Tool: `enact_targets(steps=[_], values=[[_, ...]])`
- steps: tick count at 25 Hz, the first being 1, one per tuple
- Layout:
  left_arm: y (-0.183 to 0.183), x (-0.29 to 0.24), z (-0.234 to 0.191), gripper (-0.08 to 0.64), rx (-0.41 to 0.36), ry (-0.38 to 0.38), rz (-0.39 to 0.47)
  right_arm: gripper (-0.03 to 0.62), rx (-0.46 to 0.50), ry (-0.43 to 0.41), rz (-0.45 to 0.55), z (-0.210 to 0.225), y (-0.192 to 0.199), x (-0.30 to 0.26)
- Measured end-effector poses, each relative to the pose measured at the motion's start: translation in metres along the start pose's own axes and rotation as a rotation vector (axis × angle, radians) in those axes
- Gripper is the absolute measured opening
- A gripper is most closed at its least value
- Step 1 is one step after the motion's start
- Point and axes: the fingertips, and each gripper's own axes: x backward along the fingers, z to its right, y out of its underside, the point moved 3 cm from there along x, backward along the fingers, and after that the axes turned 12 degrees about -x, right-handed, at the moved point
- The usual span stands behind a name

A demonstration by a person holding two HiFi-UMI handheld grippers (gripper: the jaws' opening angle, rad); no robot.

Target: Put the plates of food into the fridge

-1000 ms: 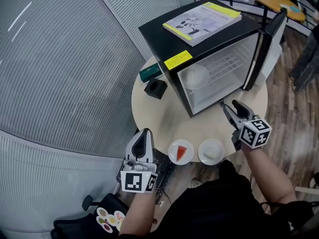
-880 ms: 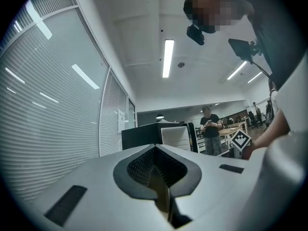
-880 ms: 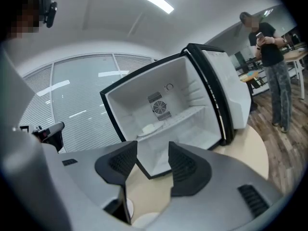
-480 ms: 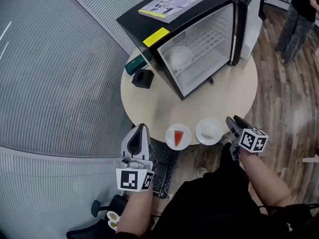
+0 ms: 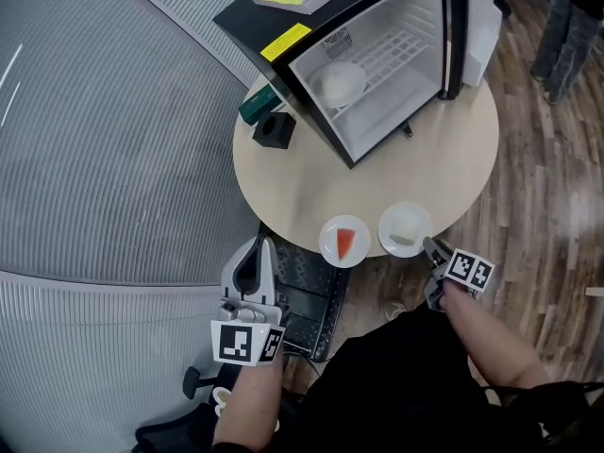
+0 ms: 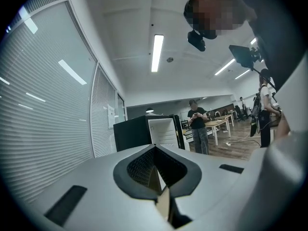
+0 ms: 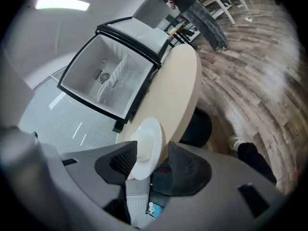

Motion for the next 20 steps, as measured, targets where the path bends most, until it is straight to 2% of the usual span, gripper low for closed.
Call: enact_targets(steps=[3, 10, 11, 12, 15, 17, 20], values=[[0.005, 0.008, -0.004, 0.002, 0.009, -0.009, -0.027, 0.209, -0.024, 0.022, -0.014, 0.011, 0.011, -0.012], [0.013, 0.015, -0.009, 0.002, 0.027, -0.017, -0.071, 0.209, -0.075, -0.005, -0.012, 0.014, 0.018, -0.029], [0.014, 0.016, -0.008, 0.002, 0.026, -0.014, -0.076, 0.191, -0.089, -0.006, -0.007, 0.016, 0.018, -0.029], [0.015, 0.016, -0.008, 0.002, 0.025, -0.011, -0.081, 0.140, -0.100, -0.010, -0.005, 0.018, 0.017, -0.028], [0.016, 0.014, -0.007, 0.002, 0.026, -0.004, -0.087, 0.106, -0.103, -0.041, -0.003, 0.018, 0.015, -0.023], [0.017, 0.011, -0.007, 0.002, 0.031, -0.002, -0.085, 0.051, -0.108, -0.061, 0.002, 0.017, 0.015, -0.018], [0.017, 0.005, -0.004, 0.002, 0.047, 0.007, -0.076, 0.041, -0.158, -0.085, 0.010, 0.021, 0.014, -0.008]])
